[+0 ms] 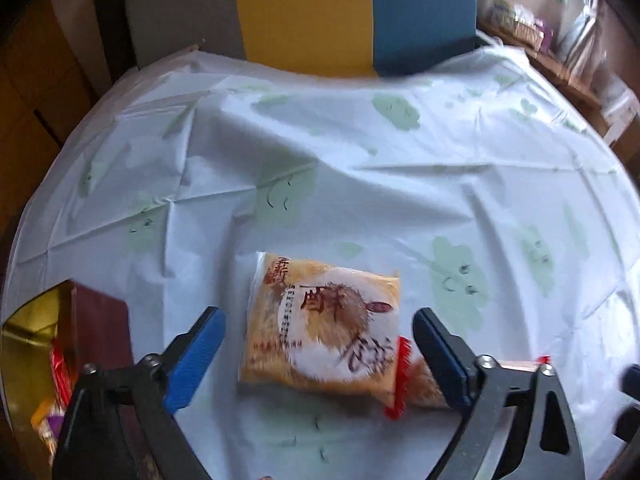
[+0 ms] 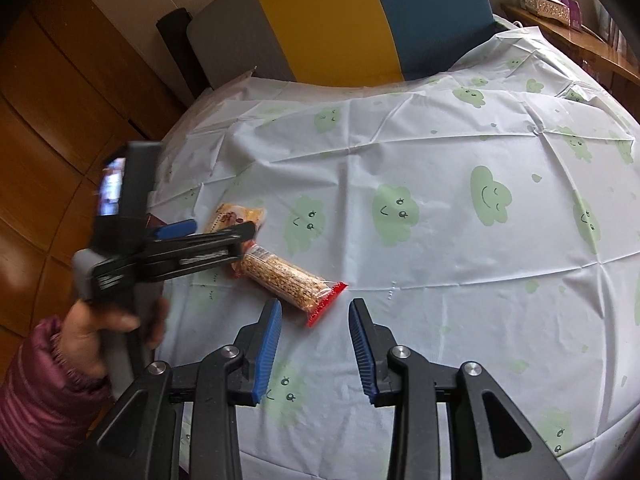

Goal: Organize snacks

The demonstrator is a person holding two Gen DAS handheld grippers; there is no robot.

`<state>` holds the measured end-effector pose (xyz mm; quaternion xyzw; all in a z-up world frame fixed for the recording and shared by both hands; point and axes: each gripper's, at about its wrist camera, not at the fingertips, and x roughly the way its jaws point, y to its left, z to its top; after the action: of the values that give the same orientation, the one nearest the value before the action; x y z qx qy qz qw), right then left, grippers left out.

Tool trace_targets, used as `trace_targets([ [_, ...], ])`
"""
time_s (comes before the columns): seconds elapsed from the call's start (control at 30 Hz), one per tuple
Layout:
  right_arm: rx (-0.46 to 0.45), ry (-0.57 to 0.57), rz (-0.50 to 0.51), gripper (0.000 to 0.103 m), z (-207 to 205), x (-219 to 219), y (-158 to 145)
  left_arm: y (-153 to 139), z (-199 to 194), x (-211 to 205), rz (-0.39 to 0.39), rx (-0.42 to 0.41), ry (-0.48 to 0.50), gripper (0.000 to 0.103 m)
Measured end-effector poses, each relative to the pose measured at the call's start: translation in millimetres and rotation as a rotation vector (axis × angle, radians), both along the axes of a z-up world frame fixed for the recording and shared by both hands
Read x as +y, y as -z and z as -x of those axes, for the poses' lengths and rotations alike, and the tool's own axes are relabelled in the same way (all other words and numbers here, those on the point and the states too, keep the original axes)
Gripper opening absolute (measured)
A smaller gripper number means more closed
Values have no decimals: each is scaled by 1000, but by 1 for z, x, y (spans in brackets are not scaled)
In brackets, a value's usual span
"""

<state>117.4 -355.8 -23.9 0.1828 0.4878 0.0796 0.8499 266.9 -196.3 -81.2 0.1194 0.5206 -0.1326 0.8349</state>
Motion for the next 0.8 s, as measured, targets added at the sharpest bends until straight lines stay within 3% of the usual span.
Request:
trace_targets([
  [0.03,1,0,0,35,0,0,0,7,-3,-1,-21,5,-2,96],
  [0.13,0,7,5,35,0,-1,0,8,-3,8,52,0,-31,71],
  [0.17,3,8,6,35,0,-2,1,4,2,10,44,-20,-37,68],
  [0.3,9,12,11,35,0,-2,2,-15,28,18,72,-85,-19,67],
  [0.53,37,-6,59,35,1,3,10,-37,118,38,130,-143,30,67],
  [0.8,30,-83,123,35,5,22,15,-11,205,50,120,-116,108,67],
])
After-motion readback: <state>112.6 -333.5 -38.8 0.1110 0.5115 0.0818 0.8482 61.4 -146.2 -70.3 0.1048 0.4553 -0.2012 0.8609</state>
